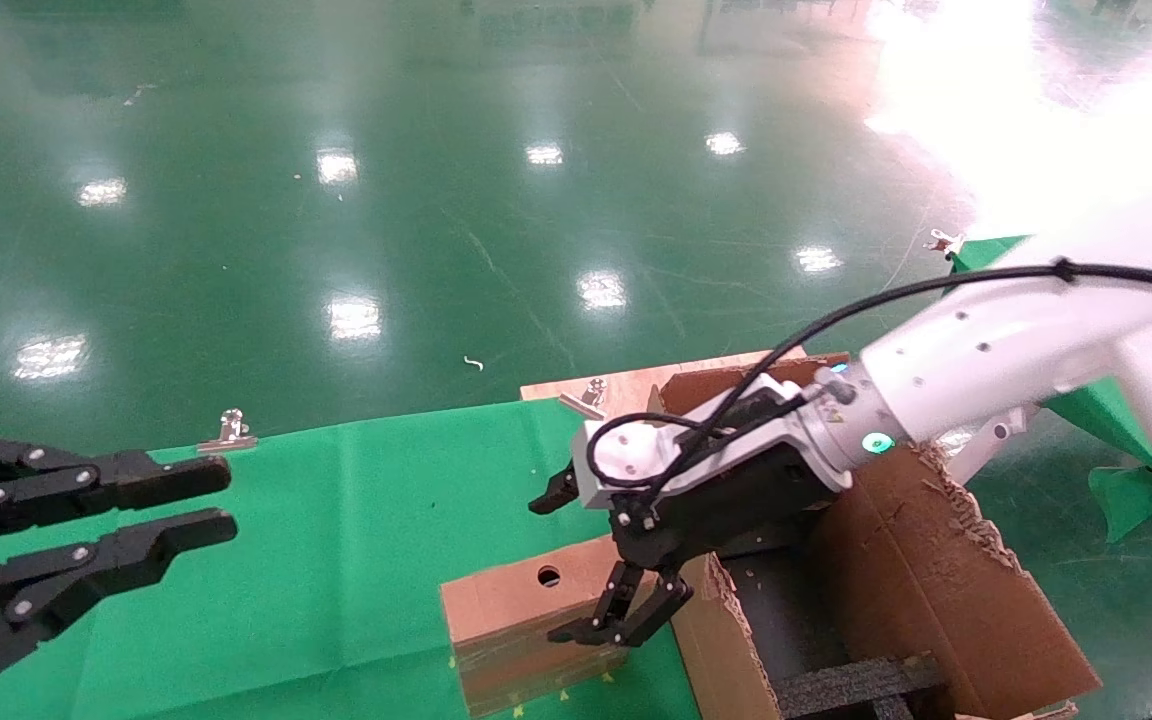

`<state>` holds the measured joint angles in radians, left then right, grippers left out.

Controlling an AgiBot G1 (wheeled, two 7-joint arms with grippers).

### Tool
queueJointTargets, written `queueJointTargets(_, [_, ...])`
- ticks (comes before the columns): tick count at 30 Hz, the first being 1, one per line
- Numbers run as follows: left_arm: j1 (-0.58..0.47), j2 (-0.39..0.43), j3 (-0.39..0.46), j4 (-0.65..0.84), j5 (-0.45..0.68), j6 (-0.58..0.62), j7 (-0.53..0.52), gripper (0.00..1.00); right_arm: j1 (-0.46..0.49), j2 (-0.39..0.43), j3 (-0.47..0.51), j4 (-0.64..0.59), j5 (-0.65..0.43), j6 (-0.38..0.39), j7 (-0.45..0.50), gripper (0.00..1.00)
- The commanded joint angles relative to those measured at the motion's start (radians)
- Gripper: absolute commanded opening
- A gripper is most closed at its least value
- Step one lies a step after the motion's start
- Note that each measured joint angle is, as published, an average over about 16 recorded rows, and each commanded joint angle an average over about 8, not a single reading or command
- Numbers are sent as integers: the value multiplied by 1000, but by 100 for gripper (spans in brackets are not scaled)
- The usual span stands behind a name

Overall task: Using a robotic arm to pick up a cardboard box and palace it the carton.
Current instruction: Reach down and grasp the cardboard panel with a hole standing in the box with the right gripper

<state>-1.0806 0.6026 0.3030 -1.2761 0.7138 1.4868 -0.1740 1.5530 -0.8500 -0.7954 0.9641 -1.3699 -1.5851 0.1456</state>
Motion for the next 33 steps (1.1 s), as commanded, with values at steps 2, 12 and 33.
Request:
queueJointTargets(2, [0,0,0,0,0,0,0,0,50,-40,-65,-59,-40,-2,-32,100])
queueJointTargets(12, [0,0,1,0,0,0,0,8,180,-157,-282,-188,-126,-4,-106,100])
queueJointTargets(33, [0,0,1,0,-1,-1,1,100,228,-220,-397,-297,-82,-1,-186,0])
